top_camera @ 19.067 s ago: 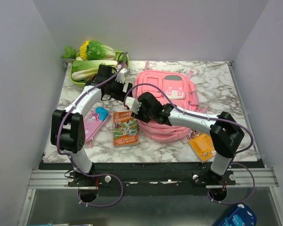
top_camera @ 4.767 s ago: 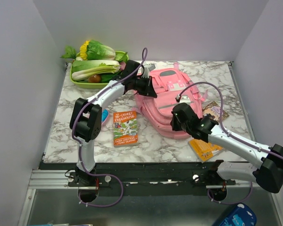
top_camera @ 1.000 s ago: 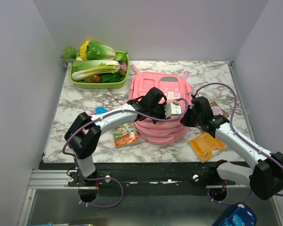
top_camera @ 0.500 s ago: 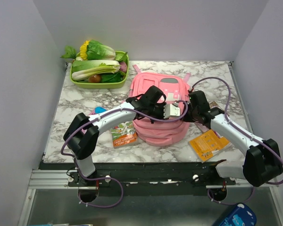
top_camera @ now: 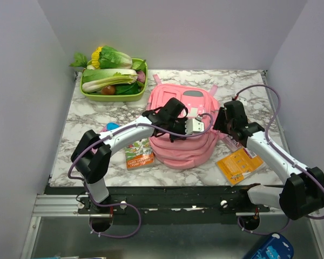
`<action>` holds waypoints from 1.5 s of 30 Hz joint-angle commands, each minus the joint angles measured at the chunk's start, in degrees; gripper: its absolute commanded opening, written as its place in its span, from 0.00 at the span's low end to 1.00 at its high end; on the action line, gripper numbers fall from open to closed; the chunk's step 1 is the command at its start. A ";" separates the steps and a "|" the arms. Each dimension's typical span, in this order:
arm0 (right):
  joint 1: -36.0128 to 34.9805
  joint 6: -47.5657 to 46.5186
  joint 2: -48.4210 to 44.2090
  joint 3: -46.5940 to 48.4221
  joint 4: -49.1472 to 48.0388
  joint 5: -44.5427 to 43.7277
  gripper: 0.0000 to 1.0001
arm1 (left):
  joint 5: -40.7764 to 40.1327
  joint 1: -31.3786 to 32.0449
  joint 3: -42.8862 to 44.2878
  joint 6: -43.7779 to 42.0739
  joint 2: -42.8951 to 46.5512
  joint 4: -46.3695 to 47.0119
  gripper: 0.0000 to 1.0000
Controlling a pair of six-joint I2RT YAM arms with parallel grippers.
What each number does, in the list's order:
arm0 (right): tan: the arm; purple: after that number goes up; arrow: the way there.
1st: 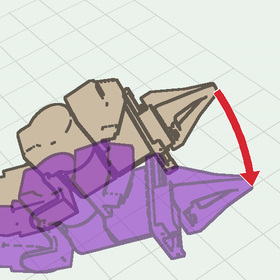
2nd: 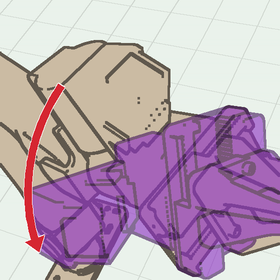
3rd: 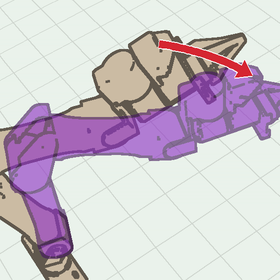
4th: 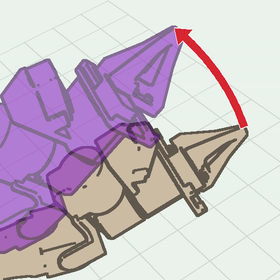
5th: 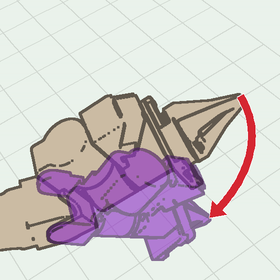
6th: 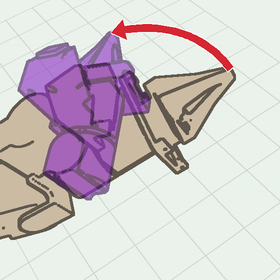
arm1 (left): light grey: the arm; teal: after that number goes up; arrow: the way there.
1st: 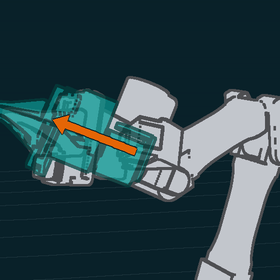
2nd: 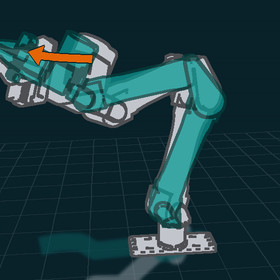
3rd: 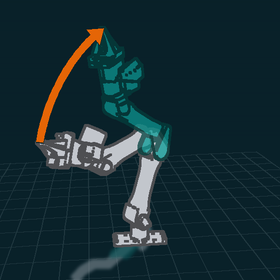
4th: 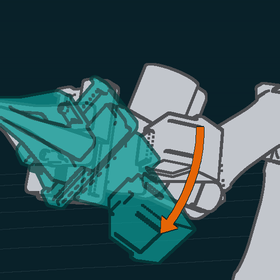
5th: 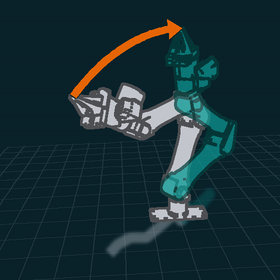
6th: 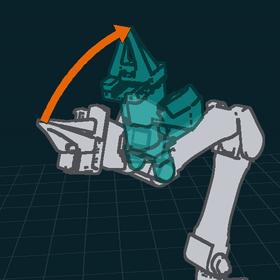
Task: Pack the student bag
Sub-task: Zip the student bag at the center of the board.
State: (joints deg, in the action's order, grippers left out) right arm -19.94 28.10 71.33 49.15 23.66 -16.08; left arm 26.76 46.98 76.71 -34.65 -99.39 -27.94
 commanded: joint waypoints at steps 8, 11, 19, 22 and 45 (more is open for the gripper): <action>1.58 2.75 4.07 1.39 -1.95 -2.56 0.55 | 8.83 -5.14 1.08 -0.50 7.02 -4.75 0.00; 1.58 3.01 5.13 1.13 -4.40 -0.63 0.55 | 8.57 -5.32 0.11 -0.59 7.46 -4.75 0.00; 1.58 -5.14 9.96 2.71 -11.26 4.20 0.52 | 10.50 -6.20 1.33 -1.12 8.07 -6.50 0.00; 1.58 -13.31 11.55 1.84 -14.42 9.03 0.56 | 12.34 -7.25 5.55 -1.20 7.47 -9.05 0.14; 5.52 -51.82 7.06 1.56 -10.75 47.55 0.60 | 16.48 -9.72 12.76 -7.01 8.25 -20.31 0.12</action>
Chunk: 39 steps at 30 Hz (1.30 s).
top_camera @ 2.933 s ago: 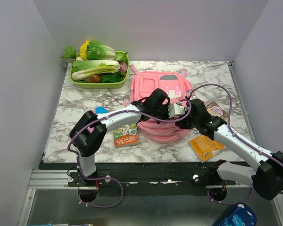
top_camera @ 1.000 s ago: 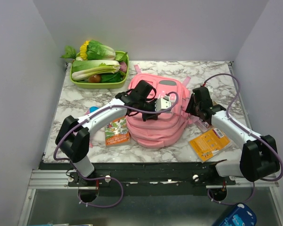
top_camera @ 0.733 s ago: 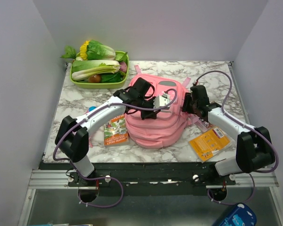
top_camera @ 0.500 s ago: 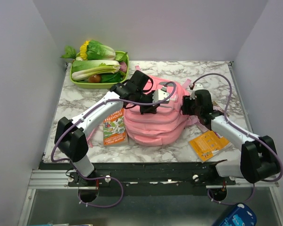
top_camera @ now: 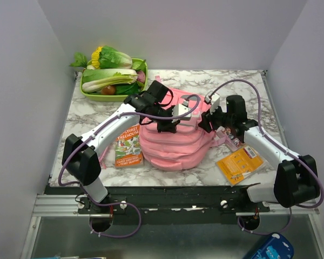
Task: Pack the student bag
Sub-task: Zip the student bag at the center of the board, then unzip the student bag at the center of the board.
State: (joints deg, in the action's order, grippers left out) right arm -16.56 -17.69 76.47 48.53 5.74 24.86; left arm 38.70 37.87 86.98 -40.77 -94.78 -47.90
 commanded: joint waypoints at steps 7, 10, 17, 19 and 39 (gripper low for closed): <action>8.99 -5.51 0.10 4.46 7.01 11.08 0.57 | 4.11 -1.30 1.27 -1.76 4.34 -1.14 0.12; 10.84 -4.46 -2.10 2.89 4.38 11.88 0.57 | 3.40 -1.39 0.30 -2.47 4.52 -1.58 0.12; 11.46 -4.98 2.53 4.90 7.97 13.46 0.53 | 3.49 -1.57 0.82 -2.38 5.05 -2.64 0.12; 11.46 -4.90 4.04 6.56 11.29 11.79 0.50 | 3.40 -1.57 1.00 -2.38 4.87 -2.99 0.12; 12.43 -7.43 9.13 6.04 12.19 19.34 0.56 | 2.52 -1.57 5.74 -1.42 4.34 -5.89 0.11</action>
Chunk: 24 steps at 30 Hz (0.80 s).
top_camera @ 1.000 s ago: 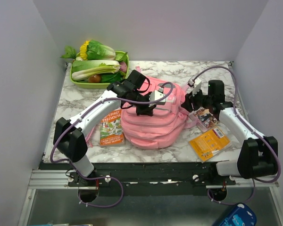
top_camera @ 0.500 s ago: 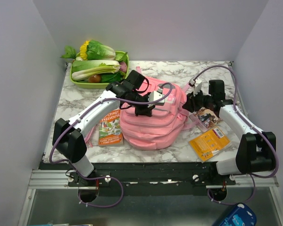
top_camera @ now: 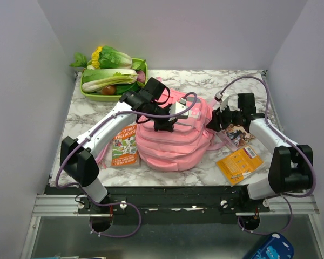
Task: Pack the student bag
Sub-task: Unzip the student bag at the center of the board.
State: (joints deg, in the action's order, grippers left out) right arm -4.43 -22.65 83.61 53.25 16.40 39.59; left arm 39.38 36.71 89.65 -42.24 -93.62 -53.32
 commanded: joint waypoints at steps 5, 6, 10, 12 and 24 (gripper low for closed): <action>0.38 -3.54 2.78 1.77 2.40 7.86 0.56 | 1.58 -0.41 2.99 0.49 3.10 -0.38 0.11; 0.30 -4.06 2.87 1.59 2.49 8.74 0.56 | 1.49 -0.41 2.99 0.58 3.01 -0.38 0.11; 0.38 -4.33 4.18 1.76 2.32 9.80 0.55 | 1.41 -0.41 3.17 0.67 2.66 -0.38 0.11; 0.30 -4.42 5.06 2.64 2.40 10.94 0.55 | 1.67 -0.41 3.25 0.75 2.48 -0.12 0.11; 0.30 -1.87 7.98 3.61 4.96 14.81 0.06 | -0.09 -0.41 2.12 2.33 2.31 1.90 0.10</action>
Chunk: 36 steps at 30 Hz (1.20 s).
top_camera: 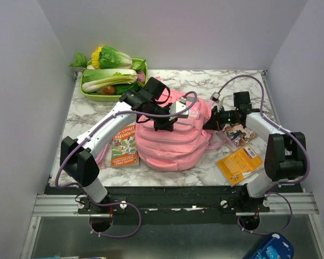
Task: Pack the student bag
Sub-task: Unzip the student bag at the center of the board.
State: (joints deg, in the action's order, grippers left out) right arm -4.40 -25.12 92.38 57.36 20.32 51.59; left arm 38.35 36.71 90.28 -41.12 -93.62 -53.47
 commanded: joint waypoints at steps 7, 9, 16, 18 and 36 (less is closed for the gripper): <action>0.27 5.87 -9.30 -5.15 -3.61 -0.52 0.01 | 0.15 -0.41 -0.89 2.36 1.87 5.13 0.10; 0.10 7.53 -11.42 -6.73 -4.14 -0.44 0.01 | -0.38 -0.41 -1.68 3.15 1.60 6.45 0.10; -5.17 11.85 -18.02 -9.72 -3.19 -3.51 0.01 | -0.91 -0.41 -2.04 5.61 -0.15 9.00 0.09; -8.32 13.33 -19.51 -10.43 -2.39 -5.96 0.01 | -0.99 -0.41 -2.21 6.75 -0.50 10.05 0.09; -14.93 28.55 -33.93 -19.05 -4.76 -16.45 0.02 | -4.06 -0.50 -4.76 8.34 -2.53 15.50 0.05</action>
State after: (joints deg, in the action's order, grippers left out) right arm -17.30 -0.99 59.64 36.77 16.86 25.21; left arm 37.60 36.53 84.38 -32.40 -94.24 -47.79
